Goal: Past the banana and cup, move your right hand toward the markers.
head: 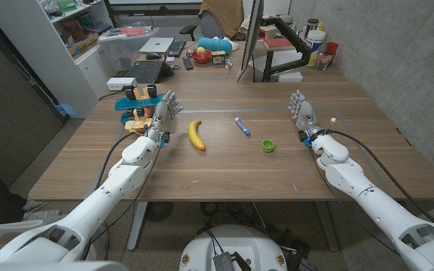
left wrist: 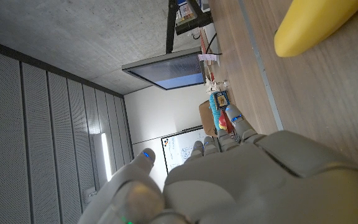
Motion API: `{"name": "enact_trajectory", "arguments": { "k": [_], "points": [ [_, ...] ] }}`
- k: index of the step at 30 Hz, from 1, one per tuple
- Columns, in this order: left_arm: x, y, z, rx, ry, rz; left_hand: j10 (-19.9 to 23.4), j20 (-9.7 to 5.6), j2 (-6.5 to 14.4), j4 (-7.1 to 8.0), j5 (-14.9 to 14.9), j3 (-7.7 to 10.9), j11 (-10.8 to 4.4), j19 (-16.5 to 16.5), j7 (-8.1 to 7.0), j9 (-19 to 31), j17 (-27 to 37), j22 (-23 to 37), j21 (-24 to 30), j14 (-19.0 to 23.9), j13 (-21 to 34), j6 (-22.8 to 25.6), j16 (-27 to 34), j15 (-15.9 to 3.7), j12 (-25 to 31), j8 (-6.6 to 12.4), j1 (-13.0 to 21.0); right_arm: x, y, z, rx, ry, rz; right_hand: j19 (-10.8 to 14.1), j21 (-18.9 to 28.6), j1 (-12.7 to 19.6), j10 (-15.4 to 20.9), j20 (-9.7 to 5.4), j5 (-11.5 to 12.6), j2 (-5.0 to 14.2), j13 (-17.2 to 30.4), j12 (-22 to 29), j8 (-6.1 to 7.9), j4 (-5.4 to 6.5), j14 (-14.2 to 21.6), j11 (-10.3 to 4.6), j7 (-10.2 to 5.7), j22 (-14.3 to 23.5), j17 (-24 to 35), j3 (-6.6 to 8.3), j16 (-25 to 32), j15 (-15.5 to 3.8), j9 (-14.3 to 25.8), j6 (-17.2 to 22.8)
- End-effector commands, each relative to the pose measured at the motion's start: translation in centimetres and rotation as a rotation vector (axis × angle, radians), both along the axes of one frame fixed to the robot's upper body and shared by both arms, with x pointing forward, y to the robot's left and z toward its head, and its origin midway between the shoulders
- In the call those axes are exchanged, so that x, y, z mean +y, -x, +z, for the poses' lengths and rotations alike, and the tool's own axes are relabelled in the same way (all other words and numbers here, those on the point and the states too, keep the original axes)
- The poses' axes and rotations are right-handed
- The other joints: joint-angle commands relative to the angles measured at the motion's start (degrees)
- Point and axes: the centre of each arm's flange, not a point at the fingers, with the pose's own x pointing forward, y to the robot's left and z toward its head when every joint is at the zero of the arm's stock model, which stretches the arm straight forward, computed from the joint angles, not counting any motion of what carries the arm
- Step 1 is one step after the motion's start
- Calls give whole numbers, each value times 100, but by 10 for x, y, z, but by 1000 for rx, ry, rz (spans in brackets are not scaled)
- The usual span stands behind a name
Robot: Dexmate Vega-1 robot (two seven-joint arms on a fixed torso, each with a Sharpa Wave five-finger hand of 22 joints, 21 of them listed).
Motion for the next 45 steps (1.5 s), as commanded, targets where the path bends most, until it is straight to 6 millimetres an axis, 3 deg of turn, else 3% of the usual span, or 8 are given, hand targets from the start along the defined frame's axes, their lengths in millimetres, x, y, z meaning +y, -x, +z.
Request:
{"name": "enact_trajectory", "arguments": {
  "k": [1,6,10,14,23,45],
  "points": [
    [2,-2,0,2,-1,-10,-1925,-463,784,-7,22,33,-11,-2636,1,18,29,19,58,-2347,14,-2154,30,-69,41,34,0,2,-1,0,0,3,-5,-34,31,-8,-32,-710,33,694,8,27,42,5,-539,0,5,27,19,38,31,-155,7,-33],
    [2,-3,-1,-1,1,-14,-1919,-467,784,-7,21,36,-11,-2636,1,18,29,20,56,-2346,14,-2155,32,-70,46,35,-1,2,-2,1,3,3,-8,-27,29,-7,-28,-703,34,694,7,29,45,5,-532,8,5,27,18,38,33,-153,7,-29],
    [2,-3,-1,-3,2,-15,-1905,-467,783,-7,21,37,-2,-2631,0,18,28,20,56,-2341,14,-2144,35,-65,53,40,-2,3,-2,1,0,16,-6,-24,7,17,16,-486,28,657,6,44,55,-27,-419,59,-1,25,8,25,63,4,7,-1],
    [3,-3,-1,-6,1,-18,-1884,-464,780,-7,20,37,-12,-2628,-10,18,28,20,56,-2336,14,-2123,39,-70,61,49,-2,4,-1,5,-15,26,-17,57,22,82,81,-429,22,609,5,65,62,-93,-321,105,20,21,-16,31,74,35,5,24],
    [4,-3,0,-14,0,-21,-1858,-453,777,-8,19,38,-24,-2610,-16,18,28,21,58,-2316,13,-2093,51,-66,67,59,-3,8,2,12,-57,61,-39,192,32,220,271,-365,3,557,3,119,114,-207,-155,121,2,10,-48,64,70,60,3,203],
    [7,-2,-5,-23,8,-29,-1832,-429,775,-10,19,41,30,-2590,-12,19,26,19,56,-2298,13,-2057,65,-55,66,64,-1,21,13,35,-141,148,-60,238,4,298,345,-350,-19,541,4,122,115,-258,-100,163,18,6,-50,79,36,94,6,283]
  ]
}}
